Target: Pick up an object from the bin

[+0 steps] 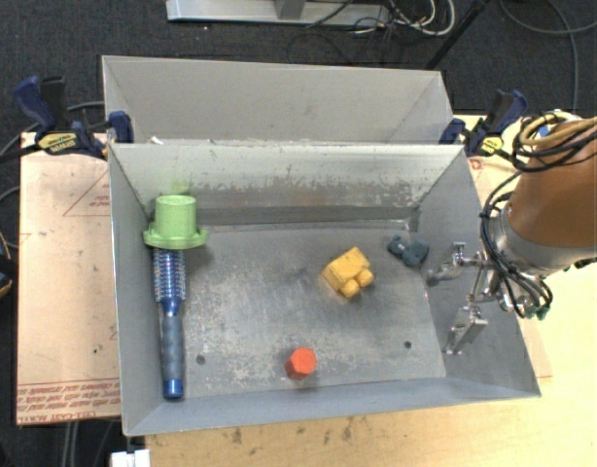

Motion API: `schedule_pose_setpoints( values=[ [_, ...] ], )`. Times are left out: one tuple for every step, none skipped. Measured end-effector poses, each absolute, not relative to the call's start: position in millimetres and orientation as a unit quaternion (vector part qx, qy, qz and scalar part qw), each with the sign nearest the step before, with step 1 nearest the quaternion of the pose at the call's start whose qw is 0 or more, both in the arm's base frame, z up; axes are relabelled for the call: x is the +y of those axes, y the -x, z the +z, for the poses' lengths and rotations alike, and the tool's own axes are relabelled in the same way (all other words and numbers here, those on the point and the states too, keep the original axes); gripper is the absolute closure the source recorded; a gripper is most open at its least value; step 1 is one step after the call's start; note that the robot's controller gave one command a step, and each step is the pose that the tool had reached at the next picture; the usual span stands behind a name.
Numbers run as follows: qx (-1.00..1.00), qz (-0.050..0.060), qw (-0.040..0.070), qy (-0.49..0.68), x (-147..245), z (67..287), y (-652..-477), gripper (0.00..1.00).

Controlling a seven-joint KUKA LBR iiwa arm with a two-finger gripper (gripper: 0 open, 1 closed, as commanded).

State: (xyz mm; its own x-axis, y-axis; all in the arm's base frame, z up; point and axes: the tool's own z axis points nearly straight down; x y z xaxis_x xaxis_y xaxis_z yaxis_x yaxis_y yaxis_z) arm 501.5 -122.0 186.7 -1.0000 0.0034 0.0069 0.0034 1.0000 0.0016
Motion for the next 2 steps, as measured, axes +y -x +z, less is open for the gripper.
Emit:
schedule_pose_setpoints(
  values=[
    [-0.974,-0.001,0.0,0.228,-74.5,131.1,-554.8,0.0],
    [-0.984,-0.001,-0.004,0.179,-18.0,108.7,-581.1,0.0]
  ],
)
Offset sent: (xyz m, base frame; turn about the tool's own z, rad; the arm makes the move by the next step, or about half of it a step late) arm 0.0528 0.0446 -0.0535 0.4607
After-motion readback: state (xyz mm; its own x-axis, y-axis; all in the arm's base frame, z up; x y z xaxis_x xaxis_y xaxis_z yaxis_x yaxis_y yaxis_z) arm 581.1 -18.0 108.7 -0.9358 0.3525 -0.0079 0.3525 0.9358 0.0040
